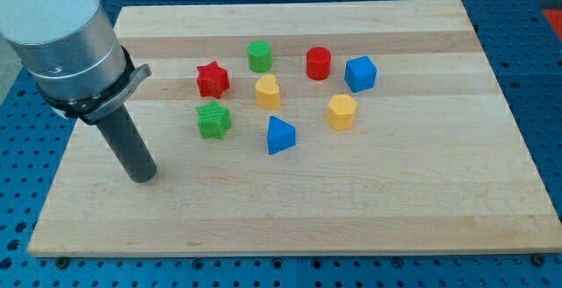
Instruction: Move the green star to the bottom right of the red star
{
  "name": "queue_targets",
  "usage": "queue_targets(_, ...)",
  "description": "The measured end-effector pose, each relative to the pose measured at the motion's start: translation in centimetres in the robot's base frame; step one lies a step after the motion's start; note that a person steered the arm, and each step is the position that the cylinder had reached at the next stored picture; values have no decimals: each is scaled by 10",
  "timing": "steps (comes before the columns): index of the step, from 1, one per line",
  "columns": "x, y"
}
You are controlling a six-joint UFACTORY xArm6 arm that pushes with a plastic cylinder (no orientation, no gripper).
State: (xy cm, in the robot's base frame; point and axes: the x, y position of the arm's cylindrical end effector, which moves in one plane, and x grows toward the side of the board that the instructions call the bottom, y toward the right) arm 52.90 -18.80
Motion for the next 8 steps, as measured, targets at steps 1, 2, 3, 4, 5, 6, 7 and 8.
queue_targets(1, 0, 0)
queue_targets(2, -2, 0)
queue_targets(3, -2, 0)
queue_targets(4, -2, 0)
queue_targets(5, -1, 0)
queue_targets(6, -4, 3)
queue_targets(7, -32, 39)
queue_targets(8, -56, 77)
